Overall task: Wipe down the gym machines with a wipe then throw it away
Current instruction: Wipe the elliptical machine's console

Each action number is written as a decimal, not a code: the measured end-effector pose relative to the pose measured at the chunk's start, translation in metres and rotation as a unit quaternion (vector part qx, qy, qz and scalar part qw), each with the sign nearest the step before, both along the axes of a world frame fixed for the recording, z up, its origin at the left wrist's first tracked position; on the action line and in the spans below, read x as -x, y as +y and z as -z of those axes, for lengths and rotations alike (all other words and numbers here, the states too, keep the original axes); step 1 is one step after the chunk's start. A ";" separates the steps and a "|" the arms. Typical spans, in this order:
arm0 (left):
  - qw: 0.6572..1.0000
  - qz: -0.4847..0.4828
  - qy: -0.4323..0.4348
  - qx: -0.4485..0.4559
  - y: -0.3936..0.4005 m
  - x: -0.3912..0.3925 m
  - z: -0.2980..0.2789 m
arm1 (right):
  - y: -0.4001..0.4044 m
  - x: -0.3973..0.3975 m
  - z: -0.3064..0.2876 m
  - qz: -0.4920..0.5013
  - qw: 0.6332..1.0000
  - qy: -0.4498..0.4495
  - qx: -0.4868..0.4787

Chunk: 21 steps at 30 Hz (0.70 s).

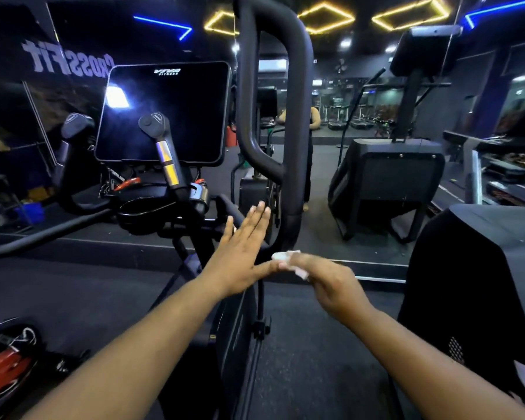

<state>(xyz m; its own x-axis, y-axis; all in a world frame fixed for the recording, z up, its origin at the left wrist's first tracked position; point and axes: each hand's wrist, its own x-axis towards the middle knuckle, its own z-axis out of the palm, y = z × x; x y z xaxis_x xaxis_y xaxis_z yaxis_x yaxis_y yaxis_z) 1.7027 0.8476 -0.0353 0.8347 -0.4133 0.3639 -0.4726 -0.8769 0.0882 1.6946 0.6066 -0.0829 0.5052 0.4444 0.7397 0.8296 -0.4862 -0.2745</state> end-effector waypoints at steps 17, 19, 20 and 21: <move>0.978 -0.101 -0.168 0.069 -0.075 -0.015 -0.073 | 0.035 -0.068 -0.154 -0.121 0.849 0.241 -0.455; 0.978 -0.098 -0.177 0.048 -0.079 -0.025 -0.071 | 0.033 -0.069 -0.145 -0.134 0.866 0.220 -0.428; 0.979 -0.090 -0.180 0.037 -0.078 -0.029 -0.066 | 0.028 -0.067 -0.137 -0.147 0.874 0.212 -0.412; 0.978 -0.090 -0.187 0.035 -0.078 -0.033 -0.060 | 0.020 -0.071 -0.126 -0.171 0.880 0.214 -0.387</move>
